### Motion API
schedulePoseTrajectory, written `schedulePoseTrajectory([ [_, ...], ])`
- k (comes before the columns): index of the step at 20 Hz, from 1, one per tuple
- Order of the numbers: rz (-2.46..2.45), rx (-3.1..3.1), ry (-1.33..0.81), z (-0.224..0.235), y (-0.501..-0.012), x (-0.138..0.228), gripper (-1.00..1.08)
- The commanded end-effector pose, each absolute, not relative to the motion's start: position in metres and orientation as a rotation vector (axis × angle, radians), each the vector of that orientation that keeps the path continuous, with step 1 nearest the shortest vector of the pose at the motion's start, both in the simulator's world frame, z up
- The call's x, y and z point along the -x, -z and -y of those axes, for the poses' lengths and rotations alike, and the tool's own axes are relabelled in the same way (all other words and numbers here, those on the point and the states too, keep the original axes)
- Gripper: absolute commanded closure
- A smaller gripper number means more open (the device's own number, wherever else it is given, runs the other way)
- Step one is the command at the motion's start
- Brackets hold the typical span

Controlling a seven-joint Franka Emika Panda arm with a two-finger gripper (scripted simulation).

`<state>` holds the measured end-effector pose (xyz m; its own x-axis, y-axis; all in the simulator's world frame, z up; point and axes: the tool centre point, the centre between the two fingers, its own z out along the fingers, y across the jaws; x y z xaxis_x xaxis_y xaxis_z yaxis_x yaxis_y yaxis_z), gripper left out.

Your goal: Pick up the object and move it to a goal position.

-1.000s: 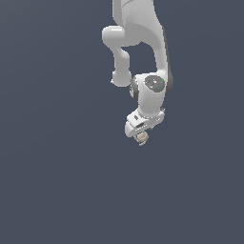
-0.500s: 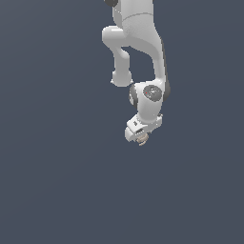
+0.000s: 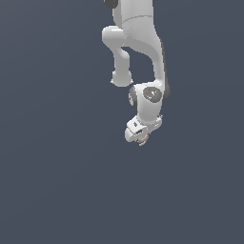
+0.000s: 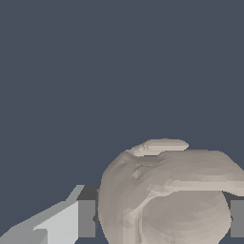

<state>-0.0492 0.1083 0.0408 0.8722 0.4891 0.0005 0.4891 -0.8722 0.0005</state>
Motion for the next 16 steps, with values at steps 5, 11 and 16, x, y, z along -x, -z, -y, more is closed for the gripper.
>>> schedulePoseTrajectory([
  [5,-0.794,-3.039,-0.002,-0.108,-0.041,0.049,1.08],
  [11,-0.794,-3.039,-0.002,-0.096,-0.056,0.045,1.08],
  [16,-0.795,-3.039,-0.002,-0.072,-0.084,0.037,1.08],
])
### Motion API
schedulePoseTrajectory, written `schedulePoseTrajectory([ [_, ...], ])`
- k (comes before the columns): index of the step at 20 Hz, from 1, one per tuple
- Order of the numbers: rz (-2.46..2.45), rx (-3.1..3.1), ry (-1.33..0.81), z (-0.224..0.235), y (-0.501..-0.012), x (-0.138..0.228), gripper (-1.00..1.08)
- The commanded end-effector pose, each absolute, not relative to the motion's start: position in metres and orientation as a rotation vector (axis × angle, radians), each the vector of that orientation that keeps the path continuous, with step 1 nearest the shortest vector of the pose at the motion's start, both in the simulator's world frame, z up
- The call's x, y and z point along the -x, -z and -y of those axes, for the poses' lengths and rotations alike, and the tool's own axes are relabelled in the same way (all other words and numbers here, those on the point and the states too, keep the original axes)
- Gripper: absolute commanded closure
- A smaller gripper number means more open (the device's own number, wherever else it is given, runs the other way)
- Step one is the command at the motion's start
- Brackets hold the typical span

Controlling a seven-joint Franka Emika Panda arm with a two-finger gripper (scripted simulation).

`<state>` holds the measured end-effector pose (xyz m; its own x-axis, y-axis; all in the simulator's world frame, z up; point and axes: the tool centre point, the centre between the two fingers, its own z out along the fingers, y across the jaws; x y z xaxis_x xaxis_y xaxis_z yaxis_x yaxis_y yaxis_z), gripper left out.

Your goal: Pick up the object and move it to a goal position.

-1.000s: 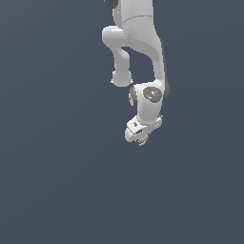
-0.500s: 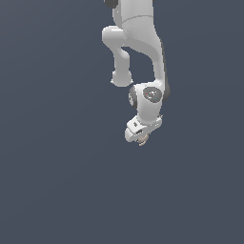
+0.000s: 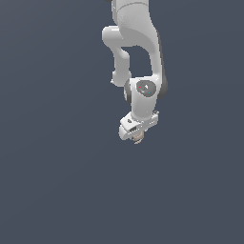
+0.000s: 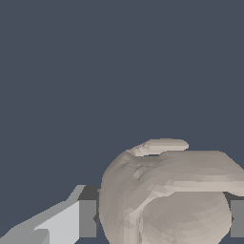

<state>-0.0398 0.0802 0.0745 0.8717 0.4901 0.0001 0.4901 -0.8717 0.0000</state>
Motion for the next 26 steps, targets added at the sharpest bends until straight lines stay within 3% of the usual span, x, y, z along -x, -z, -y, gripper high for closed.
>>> schedulePoseTrajectory([
  [1,0.795,3.039,0.002,-0.066,-0.091,0.035,1.08],
  [26,0.797,3.037,0.002,0.116,-0.311,-0.030,1.08],
])
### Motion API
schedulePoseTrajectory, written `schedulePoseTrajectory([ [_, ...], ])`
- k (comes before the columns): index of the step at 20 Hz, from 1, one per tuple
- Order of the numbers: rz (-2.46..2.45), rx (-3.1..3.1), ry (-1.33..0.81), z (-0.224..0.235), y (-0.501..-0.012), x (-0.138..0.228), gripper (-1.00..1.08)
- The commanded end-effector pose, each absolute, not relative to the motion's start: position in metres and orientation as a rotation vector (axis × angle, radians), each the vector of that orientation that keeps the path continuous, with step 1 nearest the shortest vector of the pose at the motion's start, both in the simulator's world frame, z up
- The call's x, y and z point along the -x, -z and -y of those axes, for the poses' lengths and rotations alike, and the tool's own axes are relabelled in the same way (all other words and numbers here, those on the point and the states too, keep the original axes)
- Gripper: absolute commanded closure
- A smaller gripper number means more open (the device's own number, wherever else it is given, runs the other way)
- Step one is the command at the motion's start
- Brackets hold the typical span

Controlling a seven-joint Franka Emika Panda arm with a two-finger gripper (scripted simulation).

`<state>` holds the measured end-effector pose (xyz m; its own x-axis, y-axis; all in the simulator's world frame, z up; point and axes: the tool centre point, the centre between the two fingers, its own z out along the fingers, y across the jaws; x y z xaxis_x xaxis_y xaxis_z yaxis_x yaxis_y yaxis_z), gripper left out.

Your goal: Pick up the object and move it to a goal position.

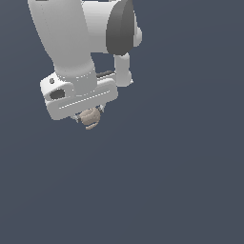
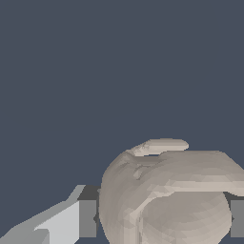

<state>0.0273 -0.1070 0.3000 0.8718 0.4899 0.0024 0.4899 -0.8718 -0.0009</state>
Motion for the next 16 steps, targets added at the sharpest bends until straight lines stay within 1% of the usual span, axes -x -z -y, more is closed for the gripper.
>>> schedulePoseTrajectory([
  [1,0.796,3.037,0.001,0.121,-0.317,-0.033,1.08],
  [9,0.796,3.038,0.001,0.158,-0.361,-0.048,1.08],
  [16,0.796,3.039,0.000,0.178,-0.385,-0.058,1.08],
])
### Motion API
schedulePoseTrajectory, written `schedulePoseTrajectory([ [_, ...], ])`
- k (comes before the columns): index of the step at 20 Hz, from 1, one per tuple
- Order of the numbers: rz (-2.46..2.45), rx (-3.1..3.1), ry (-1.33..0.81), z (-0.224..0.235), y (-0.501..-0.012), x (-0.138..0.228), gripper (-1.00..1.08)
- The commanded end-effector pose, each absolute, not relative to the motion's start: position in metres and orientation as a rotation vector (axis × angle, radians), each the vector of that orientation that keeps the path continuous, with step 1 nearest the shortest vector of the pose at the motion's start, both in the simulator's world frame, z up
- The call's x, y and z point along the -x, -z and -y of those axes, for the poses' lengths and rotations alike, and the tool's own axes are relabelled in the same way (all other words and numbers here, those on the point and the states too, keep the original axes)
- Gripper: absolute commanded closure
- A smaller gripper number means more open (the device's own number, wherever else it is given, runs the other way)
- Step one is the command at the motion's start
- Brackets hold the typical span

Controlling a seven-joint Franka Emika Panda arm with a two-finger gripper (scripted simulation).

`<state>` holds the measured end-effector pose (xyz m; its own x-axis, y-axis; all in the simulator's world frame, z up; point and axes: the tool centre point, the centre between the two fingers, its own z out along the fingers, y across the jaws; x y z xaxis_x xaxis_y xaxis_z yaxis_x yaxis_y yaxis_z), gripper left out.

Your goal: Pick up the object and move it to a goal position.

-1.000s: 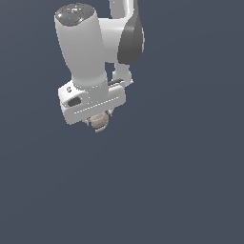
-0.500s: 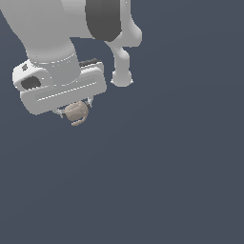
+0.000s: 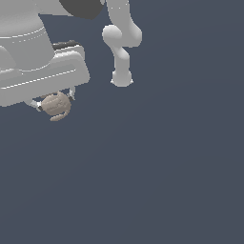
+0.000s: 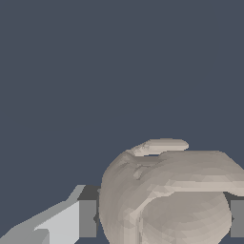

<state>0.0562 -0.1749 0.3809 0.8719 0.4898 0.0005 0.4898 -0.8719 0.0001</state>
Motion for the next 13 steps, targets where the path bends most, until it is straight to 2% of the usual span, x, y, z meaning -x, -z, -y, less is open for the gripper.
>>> schedulePoseTrajectory([
  [1,0.796,3.039,0.000,0.180,-0.388,-0.059,1.08],
  [13,0.796,3.039,0.000,0.191,-0.400,-0.064,1.08],
])
